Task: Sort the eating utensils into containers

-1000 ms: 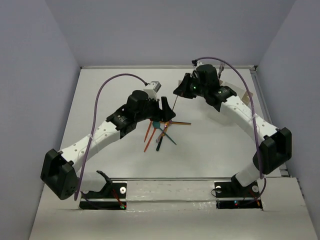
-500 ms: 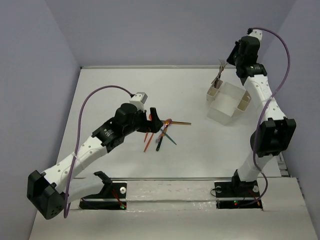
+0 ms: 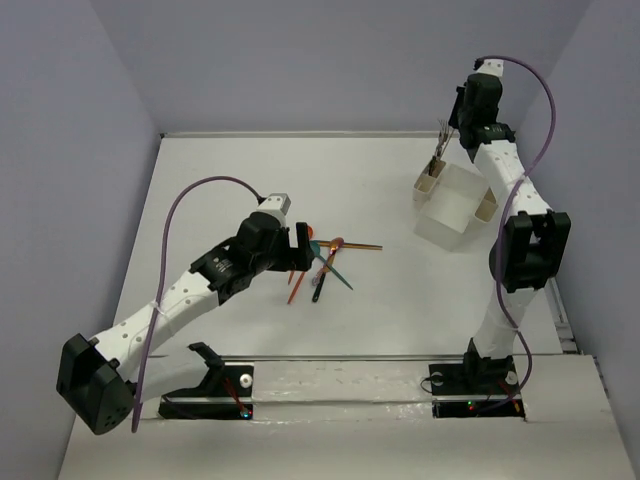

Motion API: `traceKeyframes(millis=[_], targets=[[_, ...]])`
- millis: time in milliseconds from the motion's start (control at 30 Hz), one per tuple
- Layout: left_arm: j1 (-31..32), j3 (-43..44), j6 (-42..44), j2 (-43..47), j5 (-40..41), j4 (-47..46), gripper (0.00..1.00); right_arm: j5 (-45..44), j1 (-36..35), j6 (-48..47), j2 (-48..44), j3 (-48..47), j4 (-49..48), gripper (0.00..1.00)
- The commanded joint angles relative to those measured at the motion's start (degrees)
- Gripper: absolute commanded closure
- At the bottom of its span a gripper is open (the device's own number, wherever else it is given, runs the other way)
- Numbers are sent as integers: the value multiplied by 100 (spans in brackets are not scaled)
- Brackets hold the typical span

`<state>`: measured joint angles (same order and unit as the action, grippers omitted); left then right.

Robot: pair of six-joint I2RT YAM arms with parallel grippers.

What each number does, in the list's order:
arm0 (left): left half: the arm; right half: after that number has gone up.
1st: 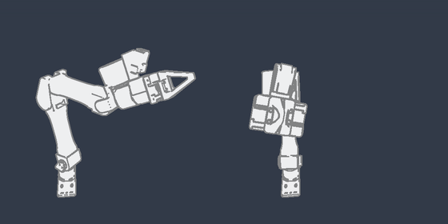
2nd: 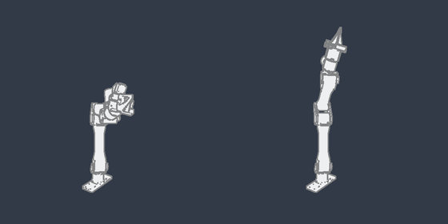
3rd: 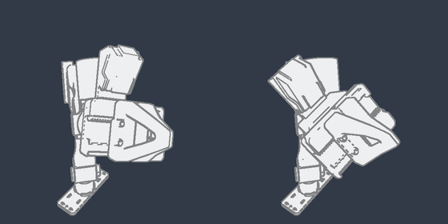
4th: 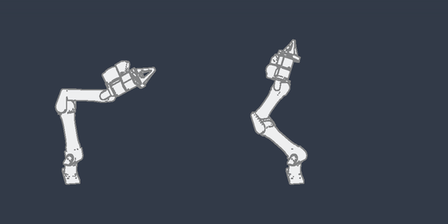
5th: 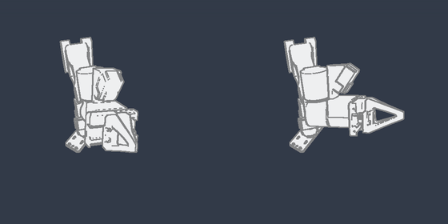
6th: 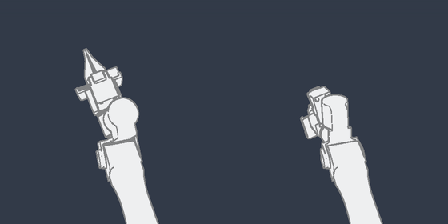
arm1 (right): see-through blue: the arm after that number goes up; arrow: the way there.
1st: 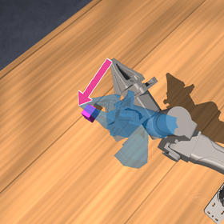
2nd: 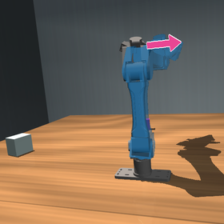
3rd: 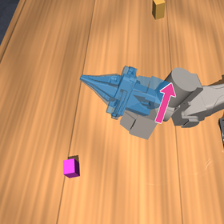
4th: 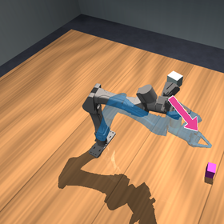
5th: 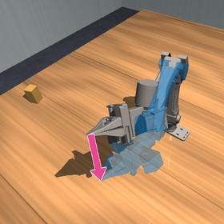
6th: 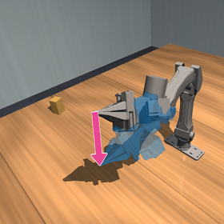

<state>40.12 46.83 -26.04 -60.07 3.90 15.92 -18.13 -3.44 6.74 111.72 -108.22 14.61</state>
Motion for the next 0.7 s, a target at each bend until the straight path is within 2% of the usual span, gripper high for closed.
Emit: traceKeyframes(millis=[0, 167, 333, 367, 500, 667], targets=[[-22, -34, -76, -118, 488, 51, 1, -173, -34, -340, -212, 213, -582, 93], [-74, -77, -147, -303, 506, 25, 1, -6, -34, -244, -247, 407, -539, 91], [-189, -174, -243, -540, 612, 95, 3, 125, -34, -51, -247, 407, -205, 69], [-189, -200, -278, -575, 621, 95, 4, 143, -34, -7, -265, 407, -161, 56], [-189, -262, -349, -734, 638, 43, 9, 178, -34, 134, -361, 311, 103, 36], [-189, -358, -428, -813, 550, -116, 21, 468, -95, 301, -537, 3, 648, 31]])
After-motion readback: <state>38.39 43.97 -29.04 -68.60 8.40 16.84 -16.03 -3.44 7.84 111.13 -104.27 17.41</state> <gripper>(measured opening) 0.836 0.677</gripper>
